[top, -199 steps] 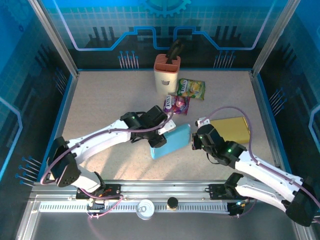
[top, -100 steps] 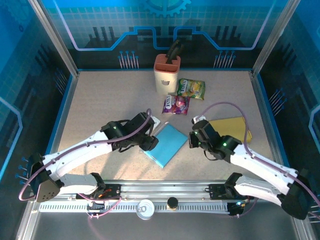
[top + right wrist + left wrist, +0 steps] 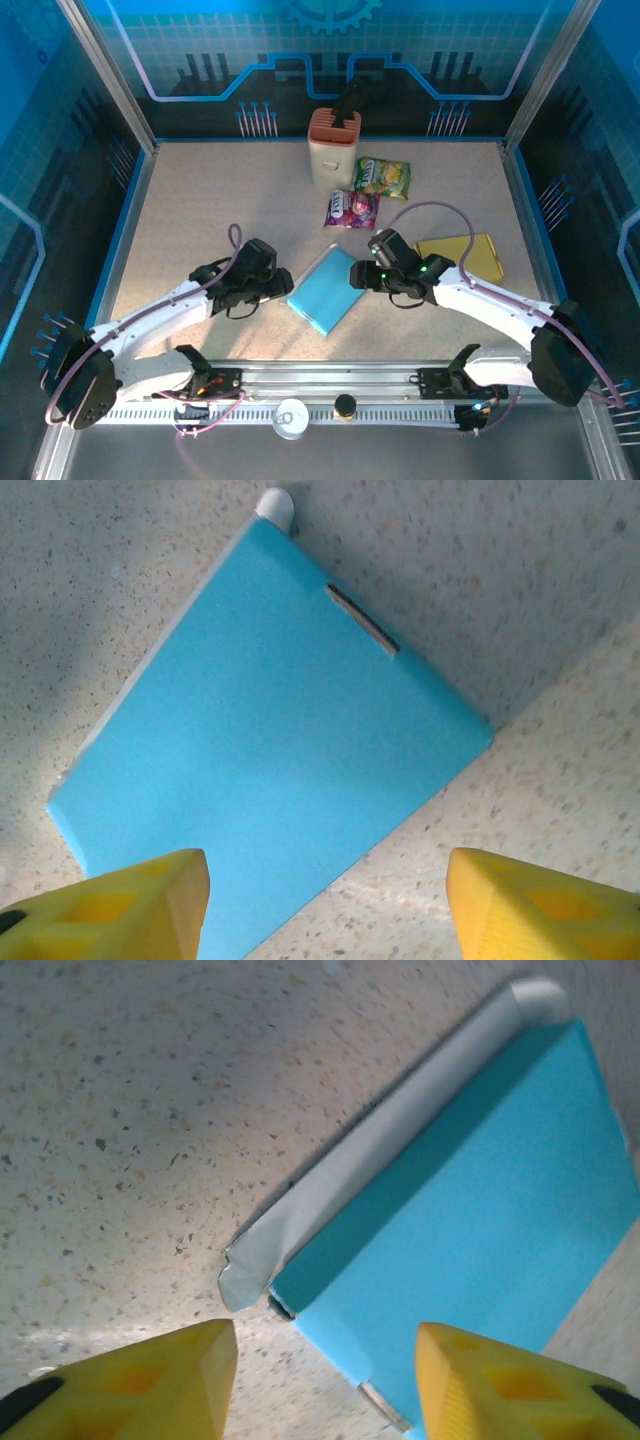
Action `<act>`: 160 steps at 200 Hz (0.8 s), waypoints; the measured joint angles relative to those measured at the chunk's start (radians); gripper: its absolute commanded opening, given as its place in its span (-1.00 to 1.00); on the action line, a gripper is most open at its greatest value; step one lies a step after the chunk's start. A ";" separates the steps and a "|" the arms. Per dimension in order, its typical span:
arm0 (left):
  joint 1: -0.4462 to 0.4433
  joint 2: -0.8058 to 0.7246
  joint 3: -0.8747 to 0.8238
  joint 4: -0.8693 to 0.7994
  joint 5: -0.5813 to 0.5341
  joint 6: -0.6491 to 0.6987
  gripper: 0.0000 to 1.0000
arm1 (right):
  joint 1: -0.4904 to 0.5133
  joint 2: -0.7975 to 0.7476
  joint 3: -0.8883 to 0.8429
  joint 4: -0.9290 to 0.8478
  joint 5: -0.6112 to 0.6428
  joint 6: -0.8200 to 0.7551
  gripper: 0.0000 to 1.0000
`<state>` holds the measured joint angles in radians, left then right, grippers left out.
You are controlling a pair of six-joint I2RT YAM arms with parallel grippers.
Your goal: Fold the paper box
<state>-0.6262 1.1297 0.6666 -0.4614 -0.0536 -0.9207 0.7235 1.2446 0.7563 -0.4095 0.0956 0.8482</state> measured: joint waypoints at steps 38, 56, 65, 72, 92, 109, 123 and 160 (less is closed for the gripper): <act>0.029 0.039 -0.053 0.060 0.052 -0.273 -0.01 | -0.016 0.029 -0.010 0.017 -0.027 0.077 0.35; 0.026 0.012 -0.108 0.071 0.058 -0.380 0.00 | -0.061 0.067 0.001 0.021 -0.064 0.063 0.34; 0.023 -0.006 -0.121 0.063 0.058 -0.417 0.00 | -0.095 0.094 0.014 0.023 -0.089 0.049 0.32; 0.020 -0.024 -0.126 0.059 0.051 -0.441 0.00 | -0.118 0.113 0.024 0.026 -0.108 0.037 0.30; 0.019 -0.074 -0.149 0.080 0.043 -0.482 -0.11 | -0.161 0.145 0.047 0.039 -0.150 0.008 0.29; 0.019 -0.087 -0.201 0.146 0.044 -0.518 -0.23 | -0.163 0.143 0.047 0.052 -0.177 -0.001 0.28; 0.021 -0.051 -0.225 0.184 0.052 -0.526 -0.24 | -0.164 0.139 0.047 0.064 -0.192 -0.001 0.27; 0.021 0.076 -0.227 0.282 0.085 -0.544 -0.29 | -0.163 0.113 0.046 0.073 -0.213 -0.004 0.24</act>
<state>-0.6048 1.2060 0.4393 -0.1799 0.0319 -1.4647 0.5602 1.3571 0.8024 -0.3367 -0.1173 0.8444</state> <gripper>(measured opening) 0.363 0.624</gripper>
